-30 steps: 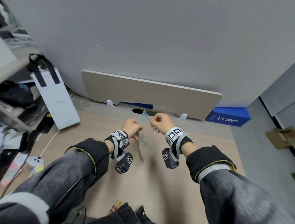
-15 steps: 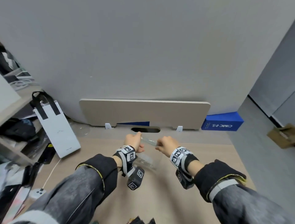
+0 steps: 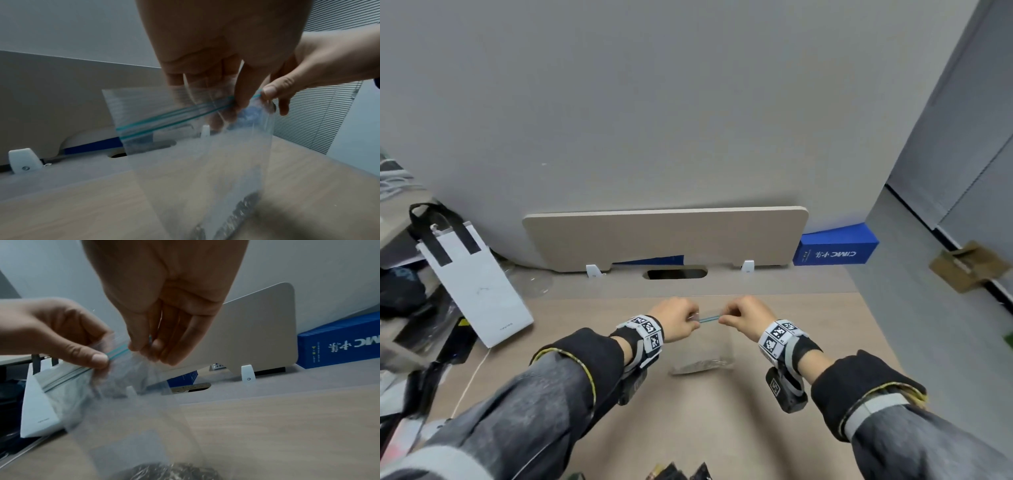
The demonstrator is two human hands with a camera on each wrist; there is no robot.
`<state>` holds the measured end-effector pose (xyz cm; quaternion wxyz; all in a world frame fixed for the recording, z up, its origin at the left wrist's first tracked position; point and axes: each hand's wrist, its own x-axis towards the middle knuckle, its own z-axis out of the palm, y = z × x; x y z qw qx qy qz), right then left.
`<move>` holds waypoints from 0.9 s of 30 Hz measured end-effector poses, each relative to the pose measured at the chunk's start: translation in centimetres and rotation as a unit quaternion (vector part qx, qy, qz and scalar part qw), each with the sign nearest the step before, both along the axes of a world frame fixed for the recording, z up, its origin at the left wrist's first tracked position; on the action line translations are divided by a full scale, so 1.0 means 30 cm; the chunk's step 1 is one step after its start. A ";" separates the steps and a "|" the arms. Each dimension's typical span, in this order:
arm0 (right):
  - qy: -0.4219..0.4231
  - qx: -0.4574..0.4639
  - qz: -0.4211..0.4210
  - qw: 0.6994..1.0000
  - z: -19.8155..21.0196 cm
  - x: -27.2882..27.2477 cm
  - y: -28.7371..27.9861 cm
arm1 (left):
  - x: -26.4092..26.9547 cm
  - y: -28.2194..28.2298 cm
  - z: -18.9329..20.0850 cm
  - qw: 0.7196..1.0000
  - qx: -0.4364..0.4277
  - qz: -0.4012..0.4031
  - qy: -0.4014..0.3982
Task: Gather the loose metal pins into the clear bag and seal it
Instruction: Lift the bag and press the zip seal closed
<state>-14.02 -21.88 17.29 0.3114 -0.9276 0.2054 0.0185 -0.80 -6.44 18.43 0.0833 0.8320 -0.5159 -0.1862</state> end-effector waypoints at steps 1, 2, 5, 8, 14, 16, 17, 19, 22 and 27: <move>0.000 0.006 -0.004 1.000 -0.002 -0.005 -0.008 | 0.002 -0.004 -0.002 1.000 0.004 0.010 0.003; 0.005 0.006 -0.006 1.000 -0.006 -0.009 -0.011 | 0.001 -0.007 -0.009 1.000 0.007 0.020 0.011; 0.019 -0.007 -0.019 1.000 -0.028 -0.023 0.001 | -0.027 -0.014 -0.044 0.999 0.012 0.031 0.039; 0.019 -0.020 -0.037 0.999 -0.053 -0.047 0.014 | -0.062 -0.017 -0.077 0.998 -0.011 0.032 0.048; 0.020 -0.067 -0.039 0.997 -0.061 -0.068 0.006 | -0.088 -0.034 -0.087 0.995 -0.047 0.052 0.073; 0.019 -0.072 -0.039 0.996 -0.061 -0.068 0.009 | -0.091 -0.039 -0.087 0.995 -0.049 0.053 0.070; 0.020 -0.074 -0.038 0.996 -0.061 -0.067 0.011 | -0.091 -0.041 -0.089 0.995 -0.049 0.054 0.066; 0.021 -0.080 -0.025 0.996 -0.061 -0.065 0.017 | -0.092 -0.045 -0.096 0.996 -0.053 0.056 0.055; 0.014 -0.096 0.000 0.995 -0.064 -0.053 0.031 | -0.092 -0.048 -0.096 0.997 -0.054 0.050 0.030; 0.001 -0.107 -0.006 0.994 -0.069 -0.032 0.032 | -0.086 -0.039 -0.087 0.998 -0.053 0.037 -0.001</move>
